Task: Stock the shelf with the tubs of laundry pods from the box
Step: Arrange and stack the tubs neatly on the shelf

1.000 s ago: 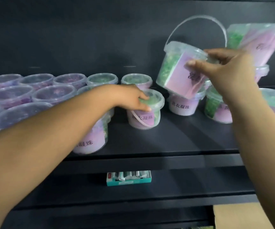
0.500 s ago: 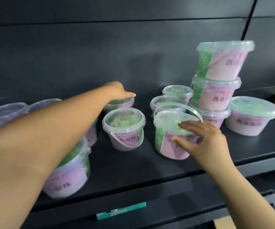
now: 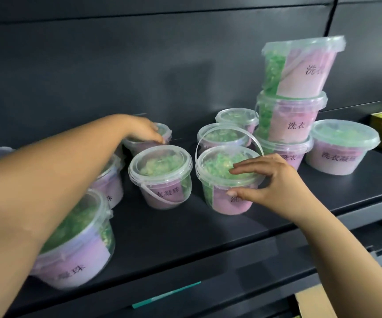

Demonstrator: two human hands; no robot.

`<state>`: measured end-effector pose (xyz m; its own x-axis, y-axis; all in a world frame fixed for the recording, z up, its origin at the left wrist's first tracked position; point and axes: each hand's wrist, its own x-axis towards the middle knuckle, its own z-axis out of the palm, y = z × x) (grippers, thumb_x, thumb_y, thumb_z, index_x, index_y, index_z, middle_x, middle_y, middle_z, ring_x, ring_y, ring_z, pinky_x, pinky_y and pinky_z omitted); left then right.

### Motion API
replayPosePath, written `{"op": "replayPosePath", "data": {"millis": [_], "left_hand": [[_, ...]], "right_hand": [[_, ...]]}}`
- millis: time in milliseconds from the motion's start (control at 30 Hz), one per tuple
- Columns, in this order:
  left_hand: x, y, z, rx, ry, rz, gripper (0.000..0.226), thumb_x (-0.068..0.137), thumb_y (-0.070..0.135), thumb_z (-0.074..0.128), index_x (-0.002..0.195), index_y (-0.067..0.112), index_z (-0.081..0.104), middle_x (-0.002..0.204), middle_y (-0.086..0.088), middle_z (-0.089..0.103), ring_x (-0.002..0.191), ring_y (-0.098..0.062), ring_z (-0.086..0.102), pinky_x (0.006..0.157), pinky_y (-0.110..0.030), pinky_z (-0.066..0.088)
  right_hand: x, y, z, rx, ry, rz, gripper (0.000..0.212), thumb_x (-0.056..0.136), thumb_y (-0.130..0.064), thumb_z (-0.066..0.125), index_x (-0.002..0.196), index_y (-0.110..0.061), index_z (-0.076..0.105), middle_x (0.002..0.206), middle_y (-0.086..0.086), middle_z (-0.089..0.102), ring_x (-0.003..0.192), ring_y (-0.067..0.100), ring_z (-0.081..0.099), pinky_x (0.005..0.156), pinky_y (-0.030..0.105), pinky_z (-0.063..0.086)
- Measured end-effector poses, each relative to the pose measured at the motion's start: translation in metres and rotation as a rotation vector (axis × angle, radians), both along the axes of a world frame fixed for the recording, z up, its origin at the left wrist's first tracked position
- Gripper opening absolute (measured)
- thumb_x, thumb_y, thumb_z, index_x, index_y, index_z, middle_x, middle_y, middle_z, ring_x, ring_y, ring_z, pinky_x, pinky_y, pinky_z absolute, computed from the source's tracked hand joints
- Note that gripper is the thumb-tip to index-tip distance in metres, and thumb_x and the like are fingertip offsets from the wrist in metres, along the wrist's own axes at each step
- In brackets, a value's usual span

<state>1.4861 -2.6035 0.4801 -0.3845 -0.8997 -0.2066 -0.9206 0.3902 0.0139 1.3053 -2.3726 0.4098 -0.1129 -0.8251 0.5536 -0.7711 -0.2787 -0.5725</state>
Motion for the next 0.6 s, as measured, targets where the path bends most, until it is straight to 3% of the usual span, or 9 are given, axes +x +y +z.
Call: {"op": "replayPosePath", "data": {"millis": [67, 233, 467, 600], "left_hand": [[0.005, -0.001, 0.003, 0.055, 0.032, -0.027, 0.056, 0.087, 0.043, 0.053, 0.135, 0.017, 0.041, 0.146, -0.002, 0.035, 0.133, -0.023, 0.034, 0.106, -0.030, 0.026], [0.007, -0.007, -0.004, 0.027, 0.110, -0.074, 0.062, 0.084, 0.052, 0.053, 0.133, 0.015, 0.042, 0.143, -0.001, 0.039, 0.131, -0.021, 0.036, 0.104, -0.028, 0.026], [0.013, -0.006, -0.003, 0.037, 0.168, -0.140, 0.063, 0.085, 0.053, 0.051, 0.135, 0.017, 0.041, 0.146, 0.001, 0.036, 0.134, -0.019, 0.033, 0.108, -0.030, 0.023], [0.017, 0.041, 0.017, 0.090, 0.275, -0.310, 0.070, 0.071, 0.064, 0.058, 0.133, 0.035, 0.042, 0.140, 0.014, 0.039, 0.126, -0.006, 0.037, 0.106, -0.024, 0.026]], "right_hand": [[-0.001, 0.002, 0.003, 0.043, -0.005, 0.039, 0.041, 0.051, -0.042, 0.084, 0.087, -0.039, 0.064, 0.093, -0.026, 0.059, 0.098, 0.000, 0.049, 0.087, -0.001, 0.028], [-0.003, 0.005, 0.007, 0.117, -0.095, 0.152, 0.033, 0.053, -0.042, 0.070, 0.086, -0.042, 0.063, 0.100, -0.029, 0.056, 0.099, -0.019, 0.044, 0.090, -0.001, 0.028], [-0.002, 0.005, 0.006, 0.154, -0.133, 0.140, 0.034, 0.052, -0.043, 0.069, 0.086, -0.043, 0.063, 0.099, -0.029, 0.057, 0.104, -0.011, 0.046, 0.091, -0.001, 0.029], [-0.002, 0.005, 0.005, 0.152, -0.153, 0.140, 0.034, 0.051, -0.044, 0.070, 0.085, -0.043, 0.065, 0.093, -0.032, 0.060, 0.103, -0.014, 0.045, 0.090, 0.000, 0.030]]}}
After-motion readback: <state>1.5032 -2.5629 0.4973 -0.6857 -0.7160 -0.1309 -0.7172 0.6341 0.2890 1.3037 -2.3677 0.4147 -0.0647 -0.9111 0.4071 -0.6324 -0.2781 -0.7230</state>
